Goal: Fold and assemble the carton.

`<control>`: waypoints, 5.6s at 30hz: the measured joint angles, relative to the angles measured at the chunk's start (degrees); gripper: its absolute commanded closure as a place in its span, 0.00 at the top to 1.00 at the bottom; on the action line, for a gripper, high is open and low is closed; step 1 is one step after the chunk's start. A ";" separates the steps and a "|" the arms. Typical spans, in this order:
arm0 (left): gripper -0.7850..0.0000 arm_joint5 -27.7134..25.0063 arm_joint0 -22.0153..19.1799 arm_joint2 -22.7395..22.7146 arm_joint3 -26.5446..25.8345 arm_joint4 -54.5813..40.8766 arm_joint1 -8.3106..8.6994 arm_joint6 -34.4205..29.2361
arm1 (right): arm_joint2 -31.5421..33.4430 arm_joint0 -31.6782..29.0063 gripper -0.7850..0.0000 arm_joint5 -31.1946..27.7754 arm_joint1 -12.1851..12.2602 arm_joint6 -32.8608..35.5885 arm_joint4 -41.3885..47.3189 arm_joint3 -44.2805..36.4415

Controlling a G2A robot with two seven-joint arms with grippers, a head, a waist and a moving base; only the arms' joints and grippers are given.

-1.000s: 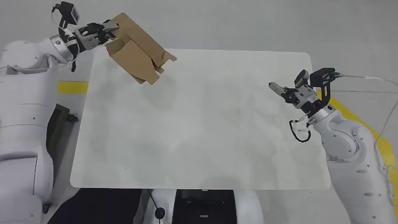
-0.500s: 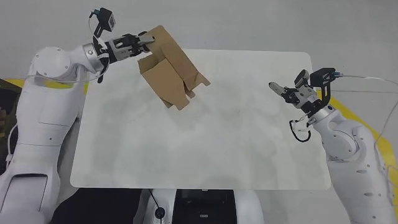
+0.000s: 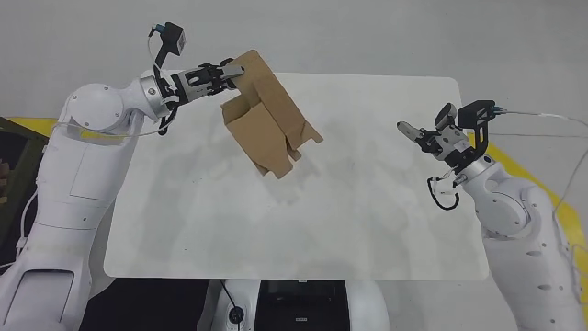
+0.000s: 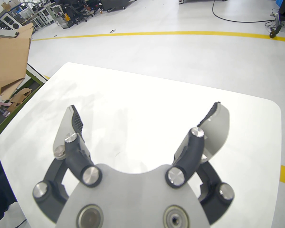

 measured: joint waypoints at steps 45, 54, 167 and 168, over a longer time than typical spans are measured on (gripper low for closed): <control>0.00 -7.90 -8.97 10.23 12.16 1.02 -2.70 -6.39 | -17.98 16.90 1.00 -7.13 -1.59 39.10 53.73 23.26; 0.00 -13.45 -13.73 16.59 16.82 -1.41 -4.88 -12.66 | -26.51 21.85 1.00 -8.25 -3.75 47.94 66.24 28.05; 1.00 -8.07 -8.29 9.82 19.20 -11.52 -6.17 -10.02 | -27.87 20.52 0.00 -3.17 -2.05 38.26 69.52 21.73; 1.00 -7.72 -7.99 9.81 18.81 -11.54 -6.15 -10.02 | -27.16 19.64 0.00 -2.73 -1.85 37.29 68.80 20.43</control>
